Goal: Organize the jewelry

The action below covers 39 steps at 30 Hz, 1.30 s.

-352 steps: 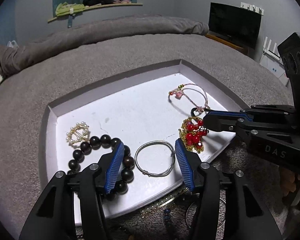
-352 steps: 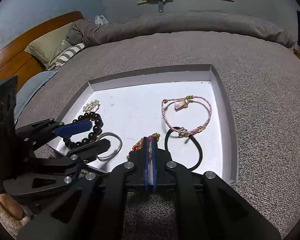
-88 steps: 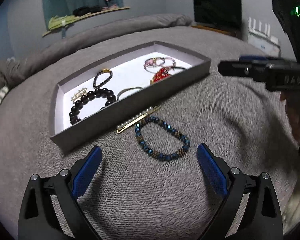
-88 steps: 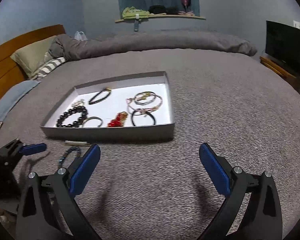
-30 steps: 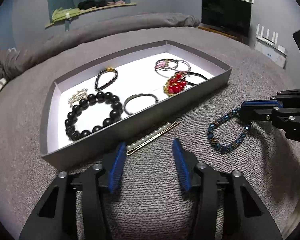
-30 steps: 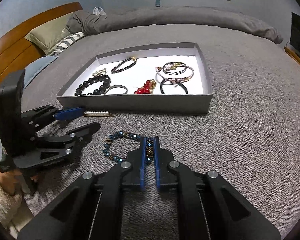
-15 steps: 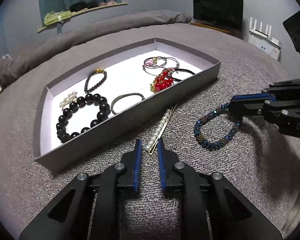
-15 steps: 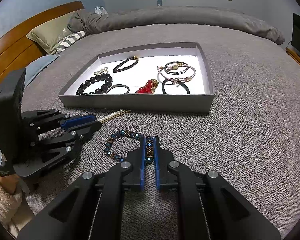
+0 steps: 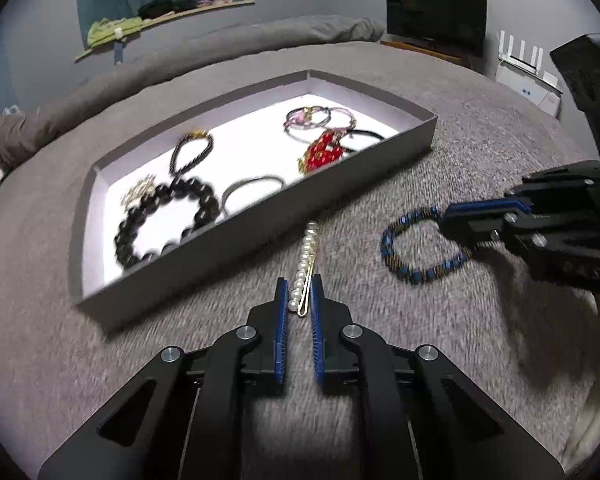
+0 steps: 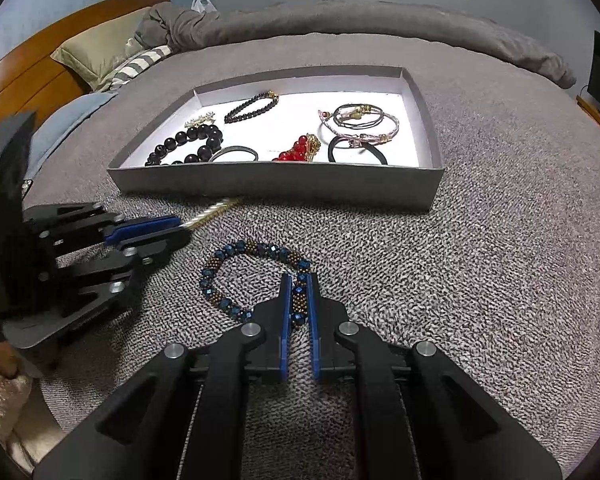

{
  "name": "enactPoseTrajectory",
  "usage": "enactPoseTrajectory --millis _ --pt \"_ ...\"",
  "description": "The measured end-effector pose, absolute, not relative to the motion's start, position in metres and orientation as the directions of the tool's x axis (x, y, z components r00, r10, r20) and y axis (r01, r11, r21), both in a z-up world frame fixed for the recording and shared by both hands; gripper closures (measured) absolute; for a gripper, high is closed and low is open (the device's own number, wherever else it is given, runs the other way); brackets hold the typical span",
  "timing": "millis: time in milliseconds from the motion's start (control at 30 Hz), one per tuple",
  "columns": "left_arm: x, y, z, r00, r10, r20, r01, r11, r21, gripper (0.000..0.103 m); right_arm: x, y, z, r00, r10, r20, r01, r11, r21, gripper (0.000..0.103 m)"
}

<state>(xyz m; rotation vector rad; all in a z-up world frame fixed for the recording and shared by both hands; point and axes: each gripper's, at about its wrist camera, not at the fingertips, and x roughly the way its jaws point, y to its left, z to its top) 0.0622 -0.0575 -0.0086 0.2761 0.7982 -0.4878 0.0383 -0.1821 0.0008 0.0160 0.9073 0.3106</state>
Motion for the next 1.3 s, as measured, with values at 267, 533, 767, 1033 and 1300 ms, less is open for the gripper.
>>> enactPoseTrajectory --millis 267,533,767,1033,1300 --pt "0.039 -0.054 -0.010 0.611 -0.247 -0.752 0.503 0.854 0.129 0.092 0.038 -0.180 -0.002 0.583 0.255 -0.772 -0.240 0.961 0.136 0.094" --pt "0.047 -0.051 -0.011 0.604 -0.274 -0.748 0.486 0.871 0.073 0.084 0.036 -0.176 -0.004 0.598 0.234 -0.766 -0.225 0.967 0.119 0.088" --pt "0.054 -0.062 -0.017 0.630 -0.262 -0.731 0.485 0.868 0.107 0.076 0.037 -0.173 -0.005 0.608 0.243 -0.756 -0.229 0.965 0.127 0.076" --pt "0.051 -0.059 -0.015 0.631 -0.262 -0.730 0.475 0.875 0.097 0.084 0.036 -0.167 -0.007 0.620 0.214 -0.755 -0.233 0.969 0.083 0.078" --pt "0.046 -0.053 -0.005 0.649 -0.259 -0.715 0.463 0.881 0.101 0.094 0.030 -0.171 0.003 0.635 0.238 -0.735 -0.236 0.966 0.109 0.096"
